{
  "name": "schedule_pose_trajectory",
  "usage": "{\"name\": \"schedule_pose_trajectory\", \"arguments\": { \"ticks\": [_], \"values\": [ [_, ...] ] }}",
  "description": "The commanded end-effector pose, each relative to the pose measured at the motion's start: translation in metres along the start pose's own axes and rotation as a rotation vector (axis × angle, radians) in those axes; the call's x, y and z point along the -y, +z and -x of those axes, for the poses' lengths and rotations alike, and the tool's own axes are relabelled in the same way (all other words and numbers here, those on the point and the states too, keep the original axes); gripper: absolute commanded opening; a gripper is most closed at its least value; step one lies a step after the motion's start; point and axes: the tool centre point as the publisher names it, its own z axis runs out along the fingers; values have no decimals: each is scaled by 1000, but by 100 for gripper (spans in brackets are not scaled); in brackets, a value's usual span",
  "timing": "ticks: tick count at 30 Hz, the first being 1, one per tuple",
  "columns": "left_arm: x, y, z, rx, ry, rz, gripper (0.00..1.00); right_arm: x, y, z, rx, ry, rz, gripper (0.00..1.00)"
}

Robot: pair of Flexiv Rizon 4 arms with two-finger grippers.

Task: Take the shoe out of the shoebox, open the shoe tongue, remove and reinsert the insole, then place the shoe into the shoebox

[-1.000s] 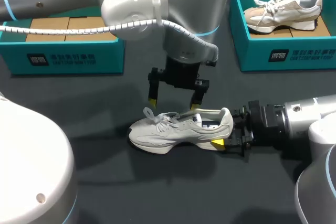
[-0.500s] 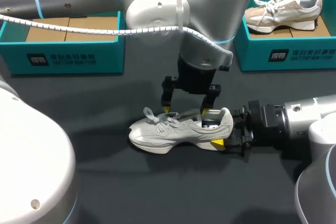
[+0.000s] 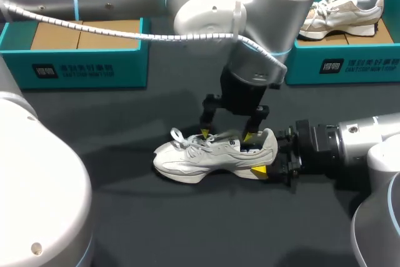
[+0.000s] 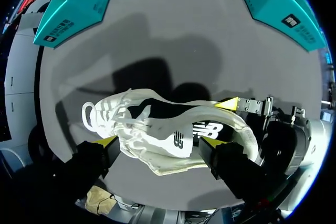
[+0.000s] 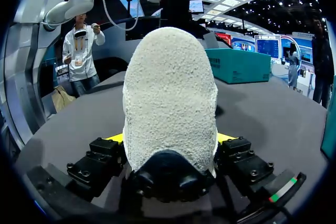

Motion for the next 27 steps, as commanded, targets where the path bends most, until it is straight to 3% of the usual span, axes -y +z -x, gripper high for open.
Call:
{"name": "schedule_pose_trajectory", "arguments": {
  "ticks": [1,12,19,23,26,27],
  "values": [
    [-4,5,-7,30,-11,-5,96,-1,2,0,-1,1,-5,0],
    [-10,15,-4,75,4,11,96,-1,2,0,-1,1,-5,0],
    [-9,19,2,108,-7,19,90,-1,2,0,-1,1,-5,0],
    [-10,18,8,112,-1,32,78,-1,2,0,-1,1,-5,0],
    [-12,17,11,110,1,33,82,-1,2,0,-1,1,-5,0],
    [-13,17,11,109,3,31,89,-1,2,0,-1,1,-5,0]
  ]
}}
